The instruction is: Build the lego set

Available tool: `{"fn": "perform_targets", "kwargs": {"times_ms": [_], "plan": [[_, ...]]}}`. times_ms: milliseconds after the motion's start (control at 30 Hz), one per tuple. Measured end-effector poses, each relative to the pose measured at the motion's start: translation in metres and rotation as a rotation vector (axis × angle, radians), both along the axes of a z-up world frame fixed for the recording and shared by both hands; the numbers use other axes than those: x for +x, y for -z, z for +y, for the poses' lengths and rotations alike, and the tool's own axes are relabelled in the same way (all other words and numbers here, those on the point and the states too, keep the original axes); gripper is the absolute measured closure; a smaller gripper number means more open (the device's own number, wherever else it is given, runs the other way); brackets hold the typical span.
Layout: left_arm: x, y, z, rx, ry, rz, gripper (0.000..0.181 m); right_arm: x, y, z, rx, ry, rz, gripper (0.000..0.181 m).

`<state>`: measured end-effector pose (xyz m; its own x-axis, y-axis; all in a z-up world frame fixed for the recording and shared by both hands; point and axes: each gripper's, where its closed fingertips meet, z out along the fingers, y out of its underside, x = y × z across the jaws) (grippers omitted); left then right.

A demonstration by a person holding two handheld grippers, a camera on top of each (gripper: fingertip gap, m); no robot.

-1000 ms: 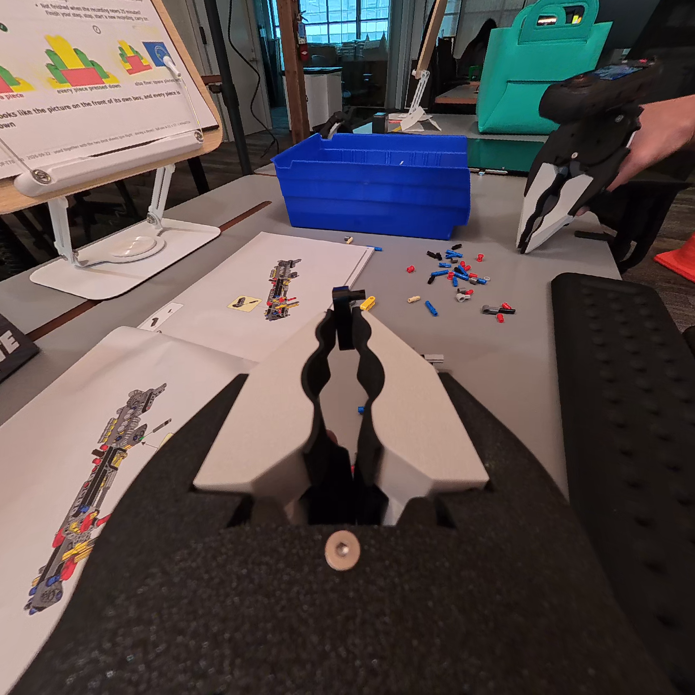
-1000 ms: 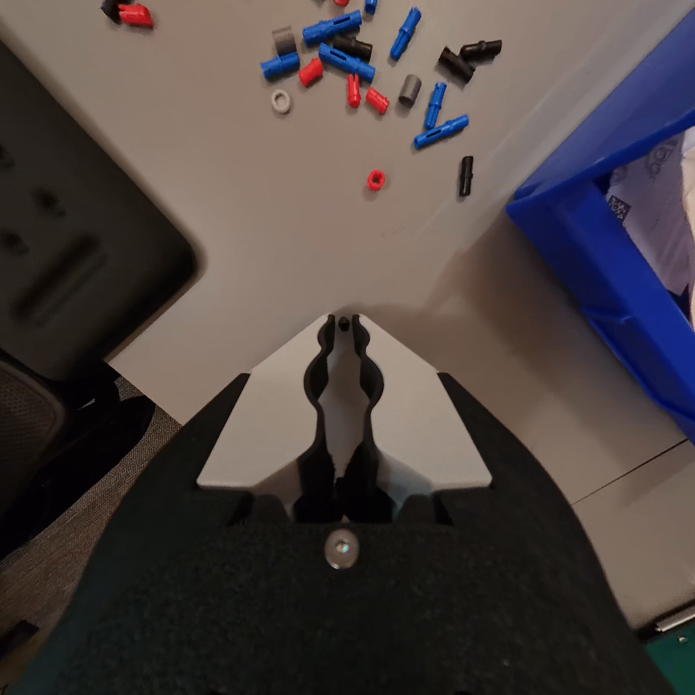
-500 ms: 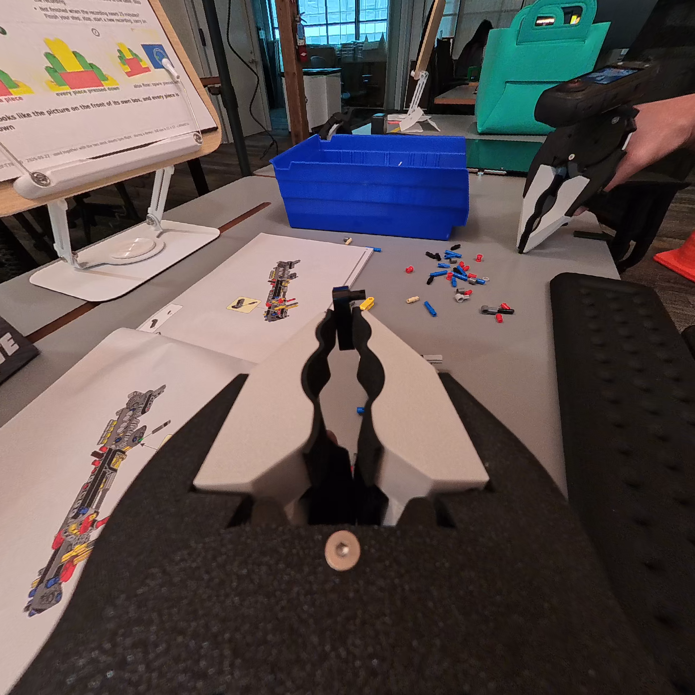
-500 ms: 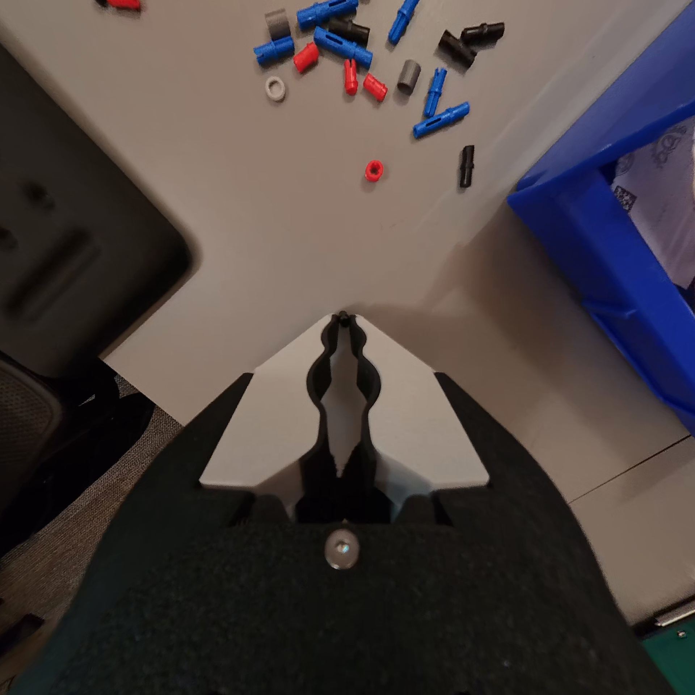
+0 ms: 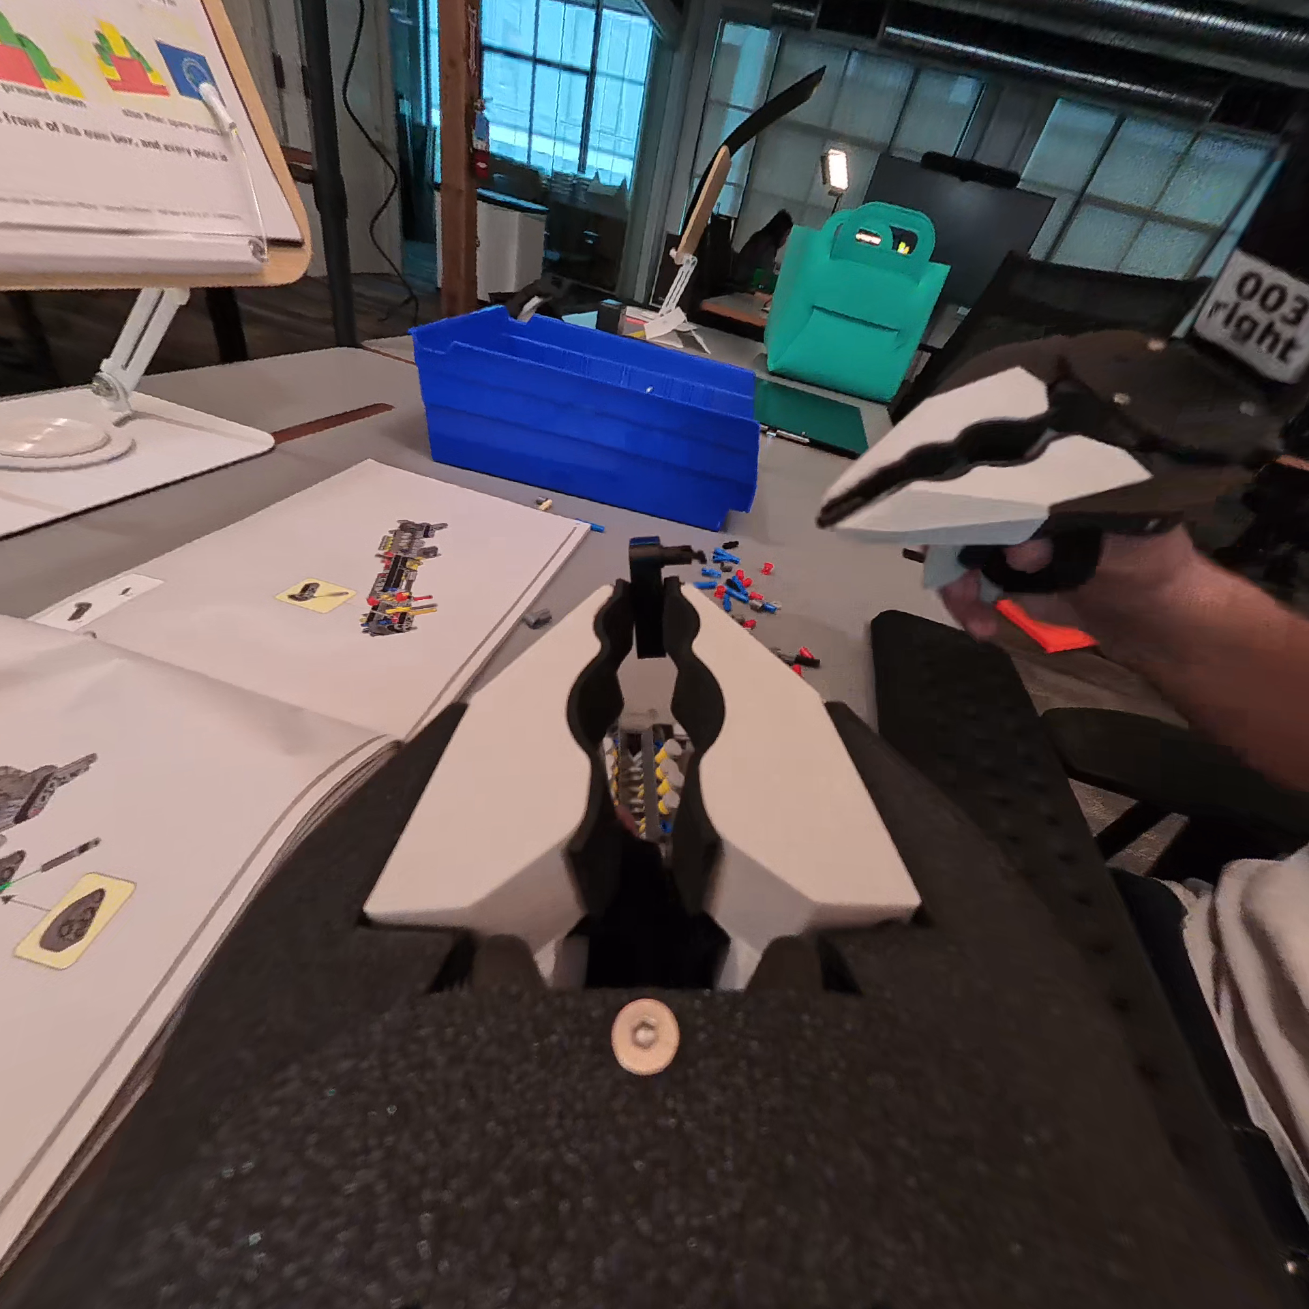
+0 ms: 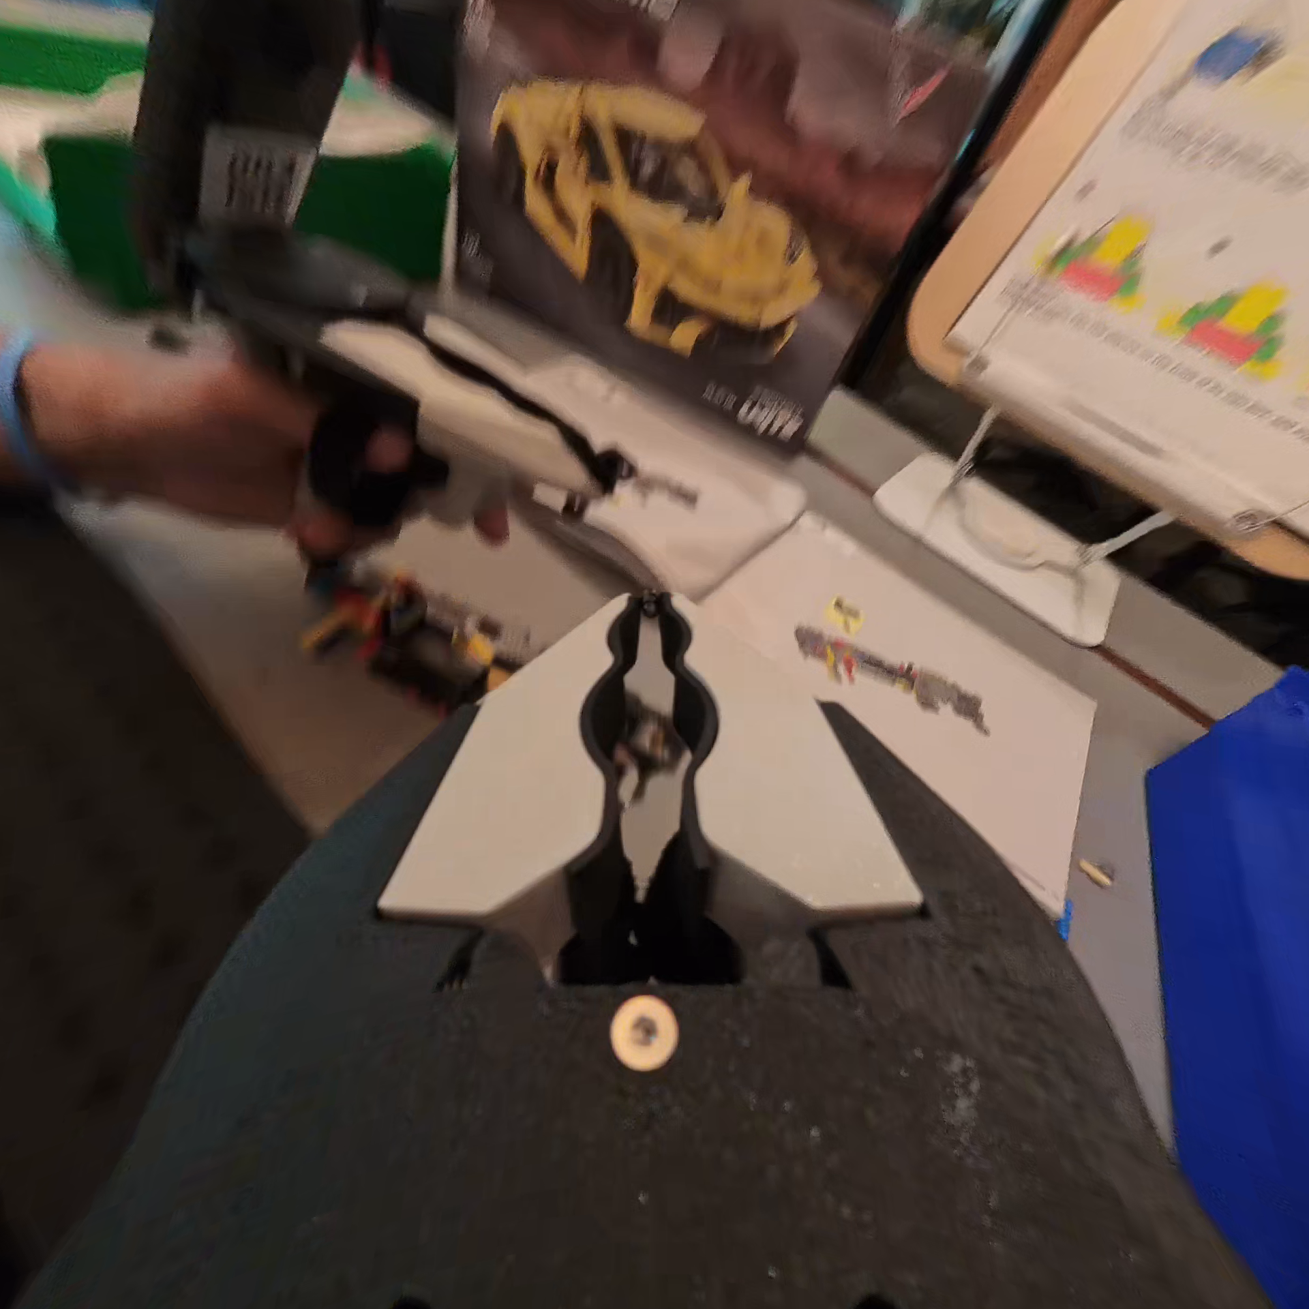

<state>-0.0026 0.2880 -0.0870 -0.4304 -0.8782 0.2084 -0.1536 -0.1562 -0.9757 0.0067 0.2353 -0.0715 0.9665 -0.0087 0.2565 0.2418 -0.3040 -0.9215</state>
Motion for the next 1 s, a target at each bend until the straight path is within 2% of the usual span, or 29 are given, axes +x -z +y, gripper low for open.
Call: {"fn": "perform_targets", "kwargs": {"times_ms": [100, 233, 533, 700, 800, 1000], "plan": [[-0.004, -0.007, -0.008, -0.038, 0.028, -0.021, 0.174, -0.005, -0.007, 0.028, 0.129, 0.086, -0.049, 0.177], [-0.004, -0.004, -0.012, -0.055, 0.046, 0.021, 0.174, -0.011, -0.003, 0.040, 0.095, 0.079, -0.318, 0.177], [-0.007, -0.002, -0.016, -0.002, 0.069, 0.028, 0.174, -0.014, 0.002, 0.043, 0.040, 0.049, -0.443, 0.177], [-0.009, 0.000, -0.015, 0.070, 0.074, 0.022, 0.174, -0.015, 0.003, 0.043, 0.031, 0.026, -0.568, 0.177], [-0.009, 0.004, -0.014, 0.198, 0.046, -0.005, 0.174, -0.015, 0.006, 0.043, 0.031, 0.022, -0.634, 0.177], [-0.014, 0.007, -0.020, 0.287, 0.077, -0.014, 0.174, -0.019, 0.010, 0.037, 0.073, -0.024, -0.683, 0.177]]}}
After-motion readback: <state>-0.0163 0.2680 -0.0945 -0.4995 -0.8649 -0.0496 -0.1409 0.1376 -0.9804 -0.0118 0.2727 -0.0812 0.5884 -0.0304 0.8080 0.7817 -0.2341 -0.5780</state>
